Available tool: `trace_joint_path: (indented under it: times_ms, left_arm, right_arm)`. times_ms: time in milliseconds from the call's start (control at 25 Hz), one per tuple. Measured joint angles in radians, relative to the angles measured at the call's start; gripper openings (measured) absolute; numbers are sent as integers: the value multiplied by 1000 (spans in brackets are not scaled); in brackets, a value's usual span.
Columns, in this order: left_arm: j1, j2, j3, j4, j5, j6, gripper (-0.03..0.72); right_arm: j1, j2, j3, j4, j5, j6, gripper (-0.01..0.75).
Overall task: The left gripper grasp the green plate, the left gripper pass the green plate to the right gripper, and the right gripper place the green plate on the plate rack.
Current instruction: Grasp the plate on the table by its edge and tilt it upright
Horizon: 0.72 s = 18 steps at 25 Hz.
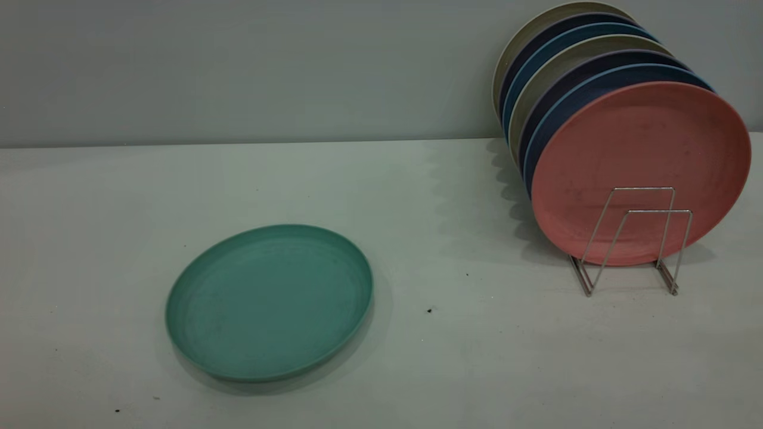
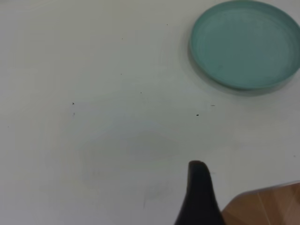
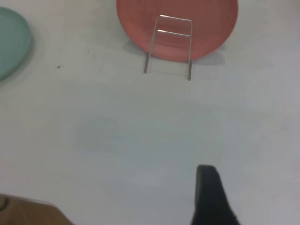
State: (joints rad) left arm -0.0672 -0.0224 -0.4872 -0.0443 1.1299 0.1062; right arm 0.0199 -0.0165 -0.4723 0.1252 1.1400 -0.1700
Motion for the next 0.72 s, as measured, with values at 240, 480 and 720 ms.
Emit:
trace_joint_path:
  times_ms: [240,480,720]
  left_arm:
    - [0,0,0,0,0,0,582]
    - [0,0,0,0,0,1,582]
    - [0,0,0,0,0,1,582]
  right_arm:
    - [0,0,0,0,0,0,473]
    - [0,0,0,0,0,0,473]
    - [0,0,0,15,0,3,473]
